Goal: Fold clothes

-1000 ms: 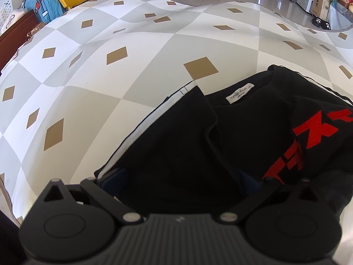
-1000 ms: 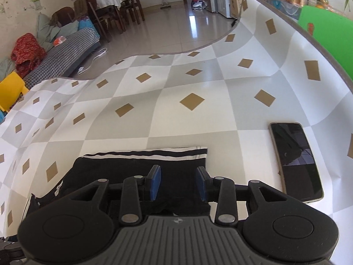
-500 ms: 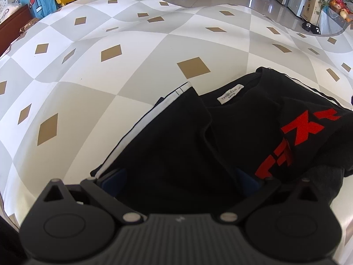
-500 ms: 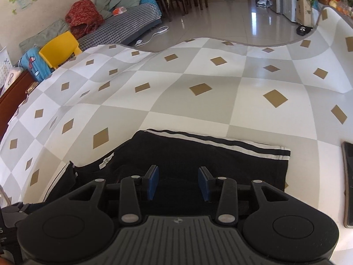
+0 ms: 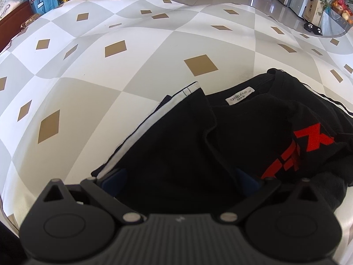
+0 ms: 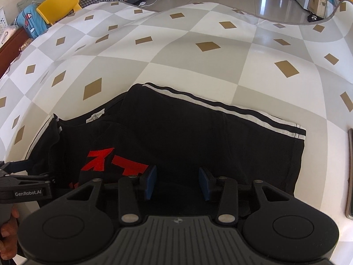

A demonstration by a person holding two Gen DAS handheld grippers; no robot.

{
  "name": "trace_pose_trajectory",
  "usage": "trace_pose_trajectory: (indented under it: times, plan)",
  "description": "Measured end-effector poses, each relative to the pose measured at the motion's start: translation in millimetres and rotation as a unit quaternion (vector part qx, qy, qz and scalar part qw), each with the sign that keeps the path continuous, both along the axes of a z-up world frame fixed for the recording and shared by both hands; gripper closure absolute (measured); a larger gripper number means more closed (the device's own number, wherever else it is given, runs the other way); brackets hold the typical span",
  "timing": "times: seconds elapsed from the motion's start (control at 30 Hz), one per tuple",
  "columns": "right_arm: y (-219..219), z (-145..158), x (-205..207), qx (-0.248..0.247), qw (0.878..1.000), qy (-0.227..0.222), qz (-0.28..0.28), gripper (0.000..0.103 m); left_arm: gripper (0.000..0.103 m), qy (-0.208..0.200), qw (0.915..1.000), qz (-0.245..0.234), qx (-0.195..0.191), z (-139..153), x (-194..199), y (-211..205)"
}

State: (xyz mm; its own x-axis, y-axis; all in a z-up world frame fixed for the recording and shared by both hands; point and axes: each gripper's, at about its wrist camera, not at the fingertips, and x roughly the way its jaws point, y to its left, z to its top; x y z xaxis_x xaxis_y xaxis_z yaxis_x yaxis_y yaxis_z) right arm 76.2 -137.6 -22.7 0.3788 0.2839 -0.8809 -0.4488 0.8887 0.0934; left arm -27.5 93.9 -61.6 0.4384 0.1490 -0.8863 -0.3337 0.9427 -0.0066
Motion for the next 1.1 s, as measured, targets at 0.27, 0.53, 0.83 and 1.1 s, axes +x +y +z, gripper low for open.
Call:
trace_pose_trajectory:
  times: [0.27, 0.53, 0.83, 1.1]
  plan:
    - [-4.1, -3.7, -21.4, -0.019, 1.0, 0.002, -0.005, 0.063, 0.0, -0.001, 0.9998, -0.005, 0.019, -4.5, 4.1, -3.8]
    - [-6.2, -4.2, -49.1, -0.03, 0.999, -0.002, -0.041, 0.063, 0.0, -0.009, 0.9996, -0.014, 0.021, -5.5, 5.8, -5.5]
    - [-4.4, -4.4, -80.8, -0.037, 0.997, -0.009, -0.072, 0.062, 0.0, -0.011, 0.9997, -0.015, 0.018, -5.7, 6.4, -4.1]
    - [-4.2, -4.5, -91.9, -0.036, 0.996, -0.011, -0.082, 0.061, 0.0, -0.013, 0.9997, -0.017, 0.01, -3.1, 5.3, -5.9]
